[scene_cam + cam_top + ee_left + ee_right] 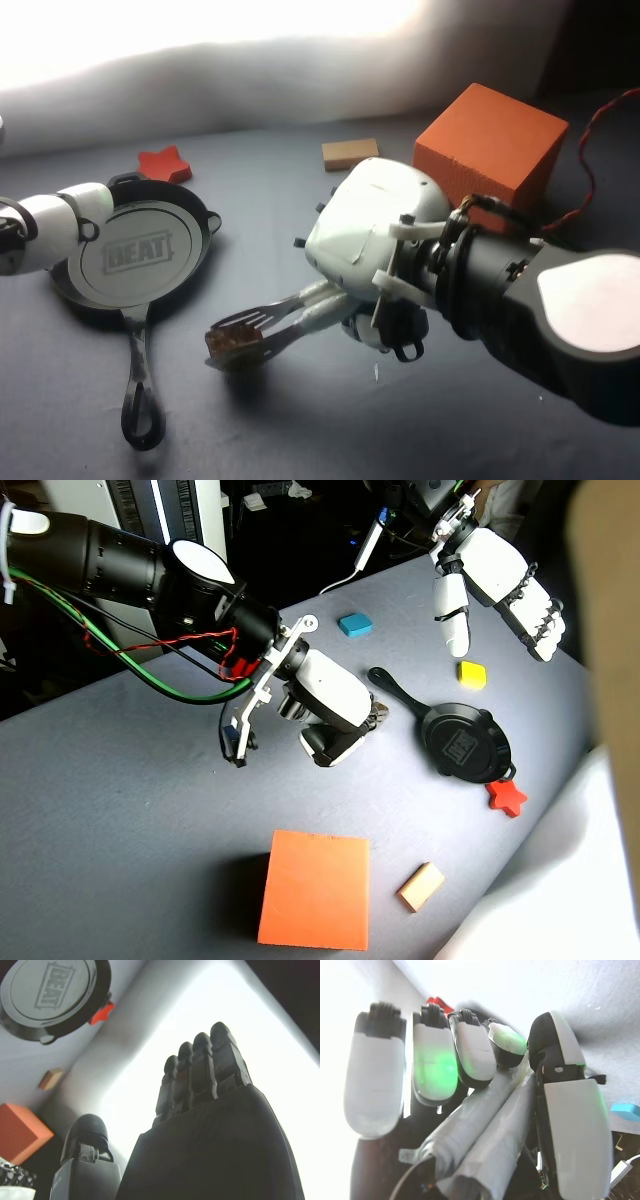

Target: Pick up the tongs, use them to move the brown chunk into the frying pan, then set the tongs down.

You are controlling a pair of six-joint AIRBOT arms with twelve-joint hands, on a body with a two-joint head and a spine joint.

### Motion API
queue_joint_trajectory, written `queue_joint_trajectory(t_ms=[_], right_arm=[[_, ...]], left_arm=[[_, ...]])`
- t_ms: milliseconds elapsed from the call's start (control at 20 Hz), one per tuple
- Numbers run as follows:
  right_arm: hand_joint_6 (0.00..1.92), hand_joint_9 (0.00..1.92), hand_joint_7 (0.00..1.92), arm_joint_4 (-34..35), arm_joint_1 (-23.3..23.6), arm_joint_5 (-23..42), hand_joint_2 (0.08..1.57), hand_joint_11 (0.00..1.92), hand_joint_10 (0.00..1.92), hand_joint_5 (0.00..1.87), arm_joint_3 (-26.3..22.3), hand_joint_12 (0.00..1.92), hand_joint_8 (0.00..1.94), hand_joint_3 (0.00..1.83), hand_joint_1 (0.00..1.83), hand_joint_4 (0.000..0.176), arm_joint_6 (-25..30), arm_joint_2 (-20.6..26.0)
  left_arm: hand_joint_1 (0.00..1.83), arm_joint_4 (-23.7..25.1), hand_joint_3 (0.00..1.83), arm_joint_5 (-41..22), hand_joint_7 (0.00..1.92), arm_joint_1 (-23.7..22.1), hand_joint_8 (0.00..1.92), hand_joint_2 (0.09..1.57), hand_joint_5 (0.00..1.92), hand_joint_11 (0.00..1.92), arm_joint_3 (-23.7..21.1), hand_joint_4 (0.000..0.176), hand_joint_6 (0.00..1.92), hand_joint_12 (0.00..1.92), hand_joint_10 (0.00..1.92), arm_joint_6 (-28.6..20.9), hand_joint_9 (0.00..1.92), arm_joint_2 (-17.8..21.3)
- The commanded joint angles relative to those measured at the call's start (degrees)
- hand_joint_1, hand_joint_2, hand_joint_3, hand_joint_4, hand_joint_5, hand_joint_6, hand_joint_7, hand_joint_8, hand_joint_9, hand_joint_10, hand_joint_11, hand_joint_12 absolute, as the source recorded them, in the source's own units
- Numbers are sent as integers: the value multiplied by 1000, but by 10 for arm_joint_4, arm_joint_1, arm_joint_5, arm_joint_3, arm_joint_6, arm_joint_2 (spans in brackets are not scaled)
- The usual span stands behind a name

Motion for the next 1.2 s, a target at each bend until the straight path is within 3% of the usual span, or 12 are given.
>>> queue_joint_trajectory(t_ms=[0,250,550,650,750,950,1150], right_arm=[[1921,1561,1483,-39,16,-17,1418,1664,1921,1343,-3,1921,1941,0,975,176,4,5],[1921,1558,1480,-39,48,-9,1413,1663,1921,1343,18,1921,1941,0,977,176,9,-7],[1921,1559,1480,-46,60,13,1426,1659,1921,1334,131,1921,1941,2,954,176,44,-95],[1921,1554,1474,-131,54,24,1435,1650,1921,1324,187,1921,1941,5,929,176,116,-137],[1921,1548,1463,-154,53,44,1431,1647,1921,1314,226,1921,1941,2,947,176,134,-167],[1921,1549,1466,-168,44,51,1428,1643,1921,1321,294,1921,1941,2,952,176,134,-209],[1921,1531,1445,-189,34,52,1431,1621,1921,1291,315,1921,1941,3,939,176,145,-216]], left_arm=[[0,47,0,-44,62,-6,1,1184,37,3,4,0,1,21,0,1,41,5],[0,47,1,-44,55,-9,0,1188,31,0,12,0,0,25,0,0,34,7],[0,47,2,-44,78,-9,0,1176,68,0,27,0,1,120,0,-2,58,6],[0,47,2,-44,73,-9,0,1177,68,0,29,0,1,103,0,-2,53,6],[0,47,2,-44,60,-9,0,1180,56,0,30,0,0,83,0,-2,46,5],[0,47,0,-44,101,-9,3,1178,74,0,30,0,2,140,6,-3,79,4],[0,47,0,-44,90,-9,0,1168,64,0,30,0,0,99,0,-4,69,3]])
